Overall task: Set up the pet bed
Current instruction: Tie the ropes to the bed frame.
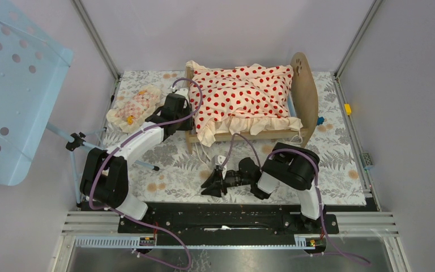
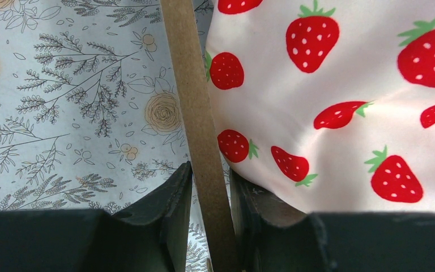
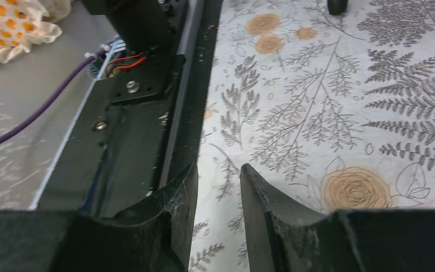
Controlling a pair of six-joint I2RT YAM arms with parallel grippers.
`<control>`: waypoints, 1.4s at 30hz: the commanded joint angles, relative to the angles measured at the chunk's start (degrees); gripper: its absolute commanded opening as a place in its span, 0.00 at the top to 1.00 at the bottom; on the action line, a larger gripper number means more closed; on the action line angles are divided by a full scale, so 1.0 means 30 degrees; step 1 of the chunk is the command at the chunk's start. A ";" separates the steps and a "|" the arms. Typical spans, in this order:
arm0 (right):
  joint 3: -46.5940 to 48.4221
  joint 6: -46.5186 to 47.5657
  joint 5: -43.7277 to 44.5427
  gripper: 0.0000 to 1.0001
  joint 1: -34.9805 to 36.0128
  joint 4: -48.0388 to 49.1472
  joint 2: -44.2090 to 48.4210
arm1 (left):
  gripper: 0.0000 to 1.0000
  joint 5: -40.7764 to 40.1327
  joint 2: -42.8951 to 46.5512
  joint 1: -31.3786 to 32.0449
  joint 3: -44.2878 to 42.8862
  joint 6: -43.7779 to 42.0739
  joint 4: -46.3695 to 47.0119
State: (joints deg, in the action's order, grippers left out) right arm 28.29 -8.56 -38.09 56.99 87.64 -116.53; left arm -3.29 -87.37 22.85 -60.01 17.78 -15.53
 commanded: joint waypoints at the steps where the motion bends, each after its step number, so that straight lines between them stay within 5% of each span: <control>1: -0.1188 -0.0565 -0.1329 0.60 0.0163 0.3367 0.1890 | 0.80 0.2034 -0.0313 0.0027 -0.0375 -0.0276 -0.0536; 16: -0.4470 -0.2477 1.2002 0.53 0.0163 0.0478 0.7565 | 0.80 0.1888 0.0589 0.0000 -0.0079 -0.0245 -0.0182; 19: -0.3579 -0.3275 1.5549 0.54 0.0163 -0.4559 0.9942 | 0.78 0.1963 0.0906 -0.0028 0.0021 -0.0187 0.0043; 23: 0.0128 -0.3738 1.8325 0.53 0.0163 -1.6523 1.1867 | 0.76 0.1975 0.1494 -0.0086 0.0242 -0.0101 0.0442; 26: 0.1407 -0.3371 1.8260 0.53 0.0163 -1.9501 1.1934 | 0.74 0.1976 0.1988 -0.0139 0.0493 -0.0011 0.0787; 34: 0.0707 -0.3225 1.4256 0.59 0.0285 -1.8139 1.1418 | 0.63 0.1686 0.3259 -0.0176 0.1231 0.0166 0.1698; 42: 0.1655 -0.2092 1.3690 0.57 0.1308 -1.8021 1.0338 | 0.58 0.1829 0.3138 -0.0176 0.1128 0.0167 0.1580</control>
State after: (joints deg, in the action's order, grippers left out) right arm 30.26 -17.39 4.93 59.11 32.80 -84.27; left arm 0.01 -79.42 22.28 -55.75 17.98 -15.20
